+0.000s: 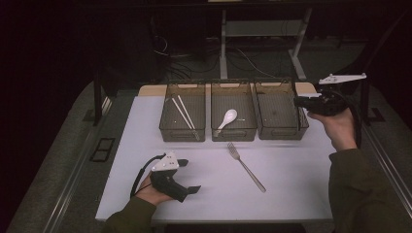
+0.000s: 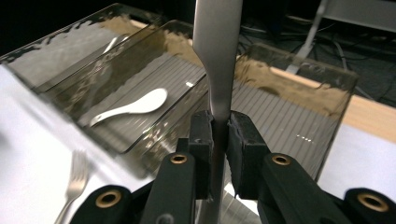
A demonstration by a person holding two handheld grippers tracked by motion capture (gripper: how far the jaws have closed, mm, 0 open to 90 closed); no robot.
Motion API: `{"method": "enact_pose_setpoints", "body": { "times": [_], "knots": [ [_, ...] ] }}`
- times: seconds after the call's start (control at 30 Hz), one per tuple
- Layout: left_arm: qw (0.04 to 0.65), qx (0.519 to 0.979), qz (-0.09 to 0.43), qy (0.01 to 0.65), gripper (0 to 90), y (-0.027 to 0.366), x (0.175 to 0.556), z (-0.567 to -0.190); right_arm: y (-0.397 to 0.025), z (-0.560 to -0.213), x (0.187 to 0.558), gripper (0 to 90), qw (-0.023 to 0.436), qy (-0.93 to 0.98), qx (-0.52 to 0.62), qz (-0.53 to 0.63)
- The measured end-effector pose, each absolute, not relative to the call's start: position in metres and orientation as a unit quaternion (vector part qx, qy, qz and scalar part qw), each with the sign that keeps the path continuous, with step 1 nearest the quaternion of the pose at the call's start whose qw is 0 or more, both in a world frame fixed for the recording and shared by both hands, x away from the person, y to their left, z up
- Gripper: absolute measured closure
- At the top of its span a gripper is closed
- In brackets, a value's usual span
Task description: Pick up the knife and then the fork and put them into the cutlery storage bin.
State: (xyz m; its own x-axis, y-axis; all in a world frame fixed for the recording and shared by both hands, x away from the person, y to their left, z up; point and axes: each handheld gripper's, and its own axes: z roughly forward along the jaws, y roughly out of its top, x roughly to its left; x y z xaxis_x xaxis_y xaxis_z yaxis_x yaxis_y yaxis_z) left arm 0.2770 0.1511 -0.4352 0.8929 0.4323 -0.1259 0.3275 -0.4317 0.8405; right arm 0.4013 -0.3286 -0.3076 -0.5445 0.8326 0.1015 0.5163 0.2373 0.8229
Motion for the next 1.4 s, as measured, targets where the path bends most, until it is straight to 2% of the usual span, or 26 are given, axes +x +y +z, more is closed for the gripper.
{"method": "enact_pose_setpoints", "body": {
  "times": [0.33,0.8,1.4],
  "knots": [
    [0.485,0.844,0.056,0.221,0.0,0.152,0.277,-0.434,-0.328,-0.311,0.433,80.1,0.205,0.759,0.460,0.413],
    [0.486,0.844,0.056,0.220,0.0,0.152,0.276,-0.434,-0.327,-0.349,0.458,80.1,0.192,0.786,0.475,0.346],
    [0.487,0.843,0.055,0.220,0.0,0.152,0.275,-0.434,-0.325,-0.382,0.468,80.0,0.162,0.822,0.475,0.270]
  ]
}}
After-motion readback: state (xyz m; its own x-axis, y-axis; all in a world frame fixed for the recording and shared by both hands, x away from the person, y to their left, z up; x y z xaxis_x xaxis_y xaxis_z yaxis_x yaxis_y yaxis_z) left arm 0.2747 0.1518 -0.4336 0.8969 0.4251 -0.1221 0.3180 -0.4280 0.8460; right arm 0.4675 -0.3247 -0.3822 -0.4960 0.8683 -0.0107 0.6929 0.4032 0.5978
